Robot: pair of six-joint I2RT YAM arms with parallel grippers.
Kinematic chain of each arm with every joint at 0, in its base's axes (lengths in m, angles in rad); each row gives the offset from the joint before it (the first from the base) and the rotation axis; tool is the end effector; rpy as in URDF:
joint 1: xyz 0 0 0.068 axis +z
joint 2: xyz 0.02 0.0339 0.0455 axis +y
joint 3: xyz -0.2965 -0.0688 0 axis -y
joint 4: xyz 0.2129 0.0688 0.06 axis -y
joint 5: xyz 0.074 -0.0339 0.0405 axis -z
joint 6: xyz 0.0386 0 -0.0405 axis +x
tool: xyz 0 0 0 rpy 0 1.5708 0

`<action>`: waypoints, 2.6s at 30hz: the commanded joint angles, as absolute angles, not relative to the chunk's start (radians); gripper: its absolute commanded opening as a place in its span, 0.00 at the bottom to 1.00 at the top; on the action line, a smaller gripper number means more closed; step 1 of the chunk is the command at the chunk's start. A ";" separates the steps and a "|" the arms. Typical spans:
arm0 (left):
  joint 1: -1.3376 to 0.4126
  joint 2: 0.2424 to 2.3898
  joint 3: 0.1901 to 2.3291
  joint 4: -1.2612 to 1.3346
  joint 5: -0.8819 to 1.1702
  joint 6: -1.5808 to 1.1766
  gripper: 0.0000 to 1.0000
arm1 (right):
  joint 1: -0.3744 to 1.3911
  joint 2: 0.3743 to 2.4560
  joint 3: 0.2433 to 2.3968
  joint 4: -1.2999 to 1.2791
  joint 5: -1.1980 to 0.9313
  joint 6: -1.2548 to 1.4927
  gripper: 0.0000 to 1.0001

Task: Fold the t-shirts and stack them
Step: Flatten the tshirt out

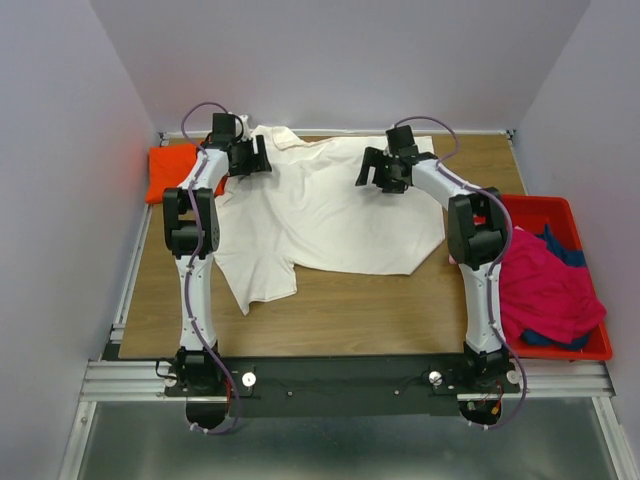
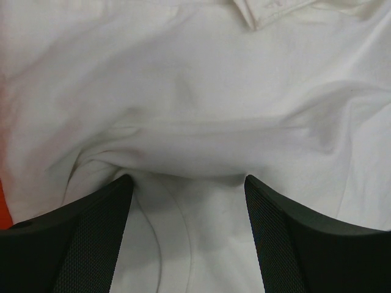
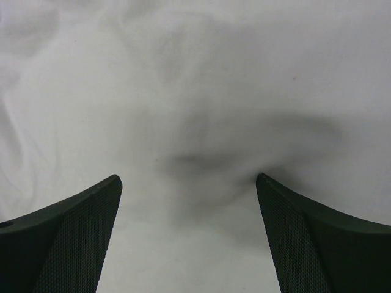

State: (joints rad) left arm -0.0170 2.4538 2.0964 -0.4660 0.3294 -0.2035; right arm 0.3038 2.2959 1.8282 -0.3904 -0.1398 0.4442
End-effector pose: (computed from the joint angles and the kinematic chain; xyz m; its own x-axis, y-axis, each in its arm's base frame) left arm 0.5444 -0.0217 0.2024 -0.7659 -0.1782 -0.6178 0.0829 0.9254 -0.3697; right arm 0.4823 0.1568 0.2081 -0.8166 0.1900 -0.5451 -0.0357 0.9259 0.3762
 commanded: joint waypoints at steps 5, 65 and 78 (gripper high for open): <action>-0.031 2.298 2.068 -0.428 0.365 -0.169 0.82 | 0.305 2.273 1.908 -0.440 -0.170 0.374 0.96; -0.026 2.025 1.716 -0.506 0.157 -0.176 0.84 | 0.345 2.387 2.026 -0.537 -0.112 0.347 0.98; -0.025 1.556 1.057 -0.569 -0.025 -0.397 0.84 | 0.345 2.329 1.968 -0.541 -0.130 0.347 0.98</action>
